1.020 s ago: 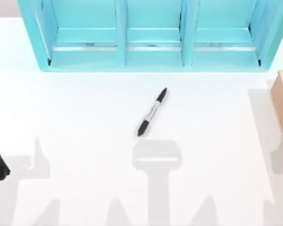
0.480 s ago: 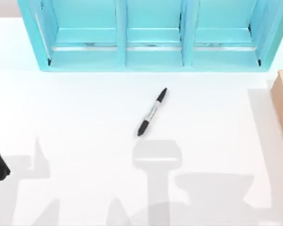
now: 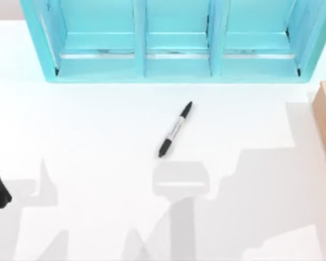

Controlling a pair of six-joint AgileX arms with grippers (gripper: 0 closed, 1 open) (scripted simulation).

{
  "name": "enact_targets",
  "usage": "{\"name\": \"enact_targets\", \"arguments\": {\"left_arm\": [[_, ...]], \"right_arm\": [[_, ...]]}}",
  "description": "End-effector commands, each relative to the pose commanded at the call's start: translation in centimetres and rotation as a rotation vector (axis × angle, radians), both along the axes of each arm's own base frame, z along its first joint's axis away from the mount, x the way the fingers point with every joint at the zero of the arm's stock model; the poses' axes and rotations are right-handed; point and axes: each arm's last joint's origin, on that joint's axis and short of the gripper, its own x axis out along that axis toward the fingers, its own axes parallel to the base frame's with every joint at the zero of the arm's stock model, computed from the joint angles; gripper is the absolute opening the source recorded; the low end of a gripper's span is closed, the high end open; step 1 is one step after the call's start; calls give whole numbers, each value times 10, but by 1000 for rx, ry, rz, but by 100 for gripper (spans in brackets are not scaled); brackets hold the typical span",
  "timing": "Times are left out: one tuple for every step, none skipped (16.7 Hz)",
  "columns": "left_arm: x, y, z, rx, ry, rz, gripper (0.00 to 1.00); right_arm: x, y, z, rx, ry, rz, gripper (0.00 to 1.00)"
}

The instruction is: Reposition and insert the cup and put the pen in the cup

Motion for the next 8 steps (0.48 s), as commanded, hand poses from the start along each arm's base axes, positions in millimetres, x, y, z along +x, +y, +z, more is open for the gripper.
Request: {"name": "enact_targets", "arguments": {"left_arm": [[0,0,0,0,0,0,100],[0,0,0,0,0,0,100],[0,0,0,0,0,0,100],[0,0,0,0,0,0,100],[0,0,0,0,0,0,100],[0,0,0,0,0,0,100],[0,0,0,0,0,0,100],[0,0,0,0,0,0,100]], "right_arm": [[6,-5,-2,10,28,0,100],[10,-9,-4,17,48,0,100],[13,-11,-5,22,61,0,100],[14,-13,-5,24,66,0,100],[14,-13,-5,24,66,0,100],[14,-13,-5,24,66,0,100],[14,-13,-5,24,66,0,100],[14,-11,-5,22,64,4,100]]}}
